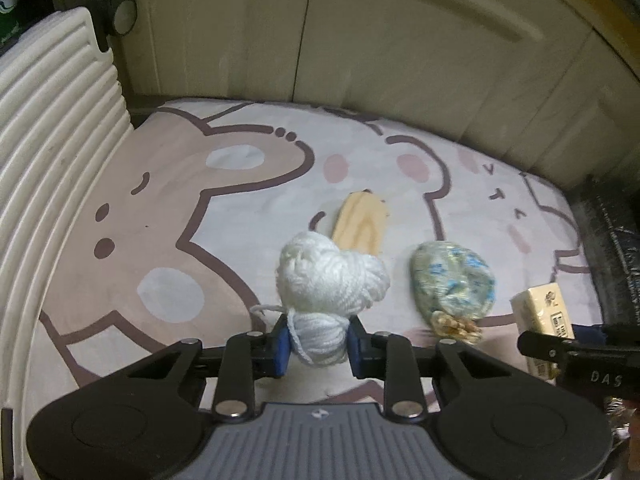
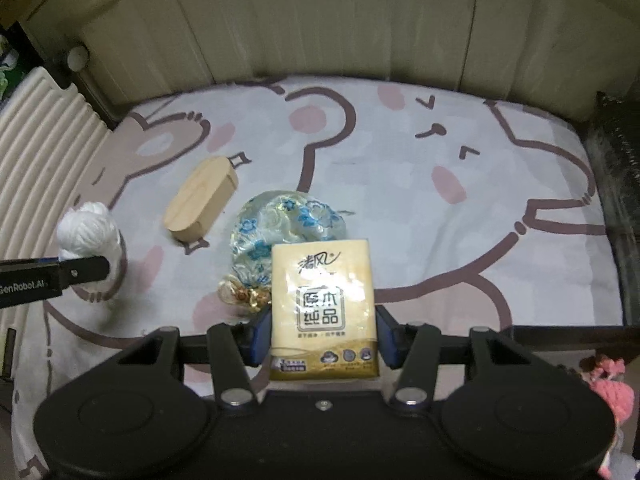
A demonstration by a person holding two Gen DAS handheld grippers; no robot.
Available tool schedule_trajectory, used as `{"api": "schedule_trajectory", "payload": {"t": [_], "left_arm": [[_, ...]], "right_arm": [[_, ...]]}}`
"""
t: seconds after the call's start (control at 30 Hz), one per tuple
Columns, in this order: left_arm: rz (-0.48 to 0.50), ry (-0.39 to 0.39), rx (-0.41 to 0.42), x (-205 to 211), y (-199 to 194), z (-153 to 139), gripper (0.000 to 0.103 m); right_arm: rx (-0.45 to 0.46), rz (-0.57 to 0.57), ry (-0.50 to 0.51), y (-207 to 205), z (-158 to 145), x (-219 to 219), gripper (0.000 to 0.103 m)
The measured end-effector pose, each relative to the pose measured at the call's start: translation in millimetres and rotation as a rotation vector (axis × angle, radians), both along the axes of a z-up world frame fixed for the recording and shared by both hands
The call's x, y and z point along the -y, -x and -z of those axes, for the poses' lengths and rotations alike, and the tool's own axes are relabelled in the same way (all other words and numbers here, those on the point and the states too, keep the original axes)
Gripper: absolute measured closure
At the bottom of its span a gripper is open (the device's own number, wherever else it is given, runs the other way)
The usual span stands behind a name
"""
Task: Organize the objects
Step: 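Lift the yarn ball and tissue pack and carry them toward the black box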
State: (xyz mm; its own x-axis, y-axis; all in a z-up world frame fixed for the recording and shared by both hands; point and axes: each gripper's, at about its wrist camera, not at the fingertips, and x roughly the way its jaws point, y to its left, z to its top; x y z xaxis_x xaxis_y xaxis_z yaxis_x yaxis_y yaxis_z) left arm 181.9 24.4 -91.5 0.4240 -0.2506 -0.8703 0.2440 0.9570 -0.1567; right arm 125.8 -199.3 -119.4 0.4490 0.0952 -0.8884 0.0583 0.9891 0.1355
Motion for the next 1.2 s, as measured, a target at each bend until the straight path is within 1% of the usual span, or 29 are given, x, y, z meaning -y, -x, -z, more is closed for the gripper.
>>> {"api": "schedule_trajectory", "payload": {"t": [0.17,0.27,0.43,0.63,0.83,0.93,1.2], "left_arm": [[0.001,-0.007,0.015,9,17,-19,0.073],[0.013,-0.017,0.040,14,28,-30,0.073],[0.022,-0.009,0.071,18,42,-47,0.073],[0.035,-0.019,0.097,24,59,-59,0.073],[0.043,-0.031,0.129,26,74,-69,0.073],[0.046,-0.045,0.140,27,79,-71,0.073],[0.041,-0.047,0.147,27,92,-74,0.073]], "right_arm": [[0.039,0.012,-0.009,15,-18,0,0.050],[0.061,0.014,-0.010,24,-27,0,0.050],[0.094,0.027,-0.012,38,-41,3,0.050],[0.133,0.030,0.001,54,-56,4,0.050],[0.151,0.035,0.018,65,-66,6,0.050],[0.161,0.038,0.023,71,-69,6,0.050],[0.181,0.042,0.033,87,-78,8,0.050]]}}
